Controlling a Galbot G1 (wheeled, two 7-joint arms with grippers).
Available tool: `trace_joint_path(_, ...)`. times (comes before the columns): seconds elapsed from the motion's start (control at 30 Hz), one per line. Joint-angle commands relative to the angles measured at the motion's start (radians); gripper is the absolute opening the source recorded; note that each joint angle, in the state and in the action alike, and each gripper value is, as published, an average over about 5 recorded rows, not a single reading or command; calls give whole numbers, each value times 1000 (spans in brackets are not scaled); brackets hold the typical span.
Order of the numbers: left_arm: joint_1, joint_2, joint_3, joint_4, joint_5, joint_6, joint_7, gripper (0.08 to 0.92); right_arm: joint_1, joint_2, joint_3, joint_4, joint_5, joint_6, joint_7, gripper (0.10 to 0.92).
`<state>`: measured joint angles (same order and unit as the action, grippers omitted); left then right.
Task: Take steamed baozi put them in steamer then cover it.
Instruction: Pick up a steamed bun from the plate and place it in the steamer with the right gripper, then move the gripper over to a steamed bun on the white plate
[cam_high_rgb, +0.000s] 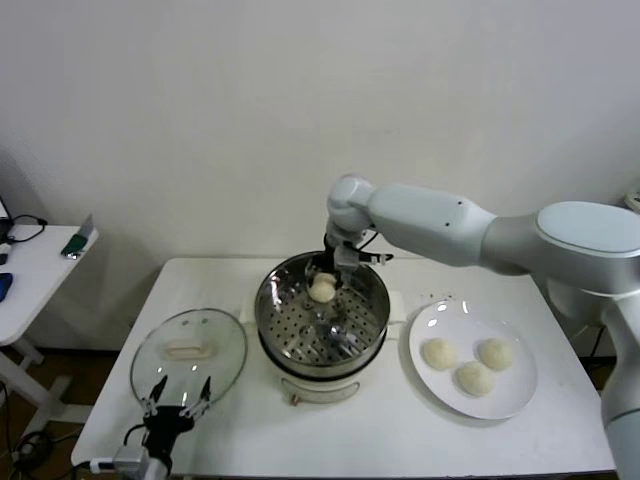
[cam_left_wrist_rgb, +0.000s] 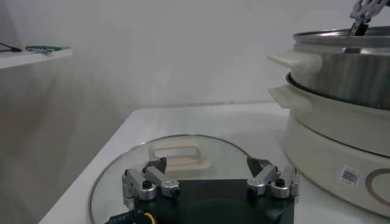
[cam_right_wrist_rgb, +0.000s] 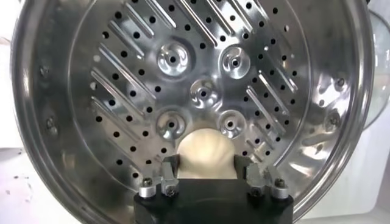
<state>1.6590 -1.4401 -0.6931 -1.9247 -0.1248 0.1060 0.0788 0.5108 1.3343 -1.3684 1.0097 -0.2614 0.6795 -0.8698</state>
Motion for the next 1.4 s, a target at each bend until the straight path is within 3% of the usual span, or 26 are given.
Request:
trace_joint_path(0.03,0,1,0,-1,0,2,0,823,6,16,-5,-33,70,8,0,779)
trace_joint_path(0.13,0,0,0,-2,1,5,-1,823,78,-23,-27,14,182,-13,-49,815)
trace_joint_path(0.23,-3,-3,0,-3,5,9,0,823,206,-96,-104,94,430,-72,-121,822)
trace_joint_path(0.37,-7,-7,1,-5,8,18,0,823,404,-233,-296,211,826,-272,-209,823)
trace_joint_path(0.5,-12,-8,6,-3,11,22,1,823,514,-381,-416,267,998,-493,-244,823)
trace_joint_path(0.67,-18,-9,7,-1,11,22,1,823,513,-570,-492,337,996,-735,-194,823)
trace_joint_path(0.87,-21,-5,-1,1,7,19,1,823,392,-725,-509,459,913,-887,-94,823)
trace_joint_path(1.07,-20,-5,-6,3,7,19,1,823,222,-747,-424,523,852,-999,16,823)
trace_joint_path(1.4,-9,-7,-15,-2,7,13,1,823,-4,-692,-283,451,763,-1053,54,823)
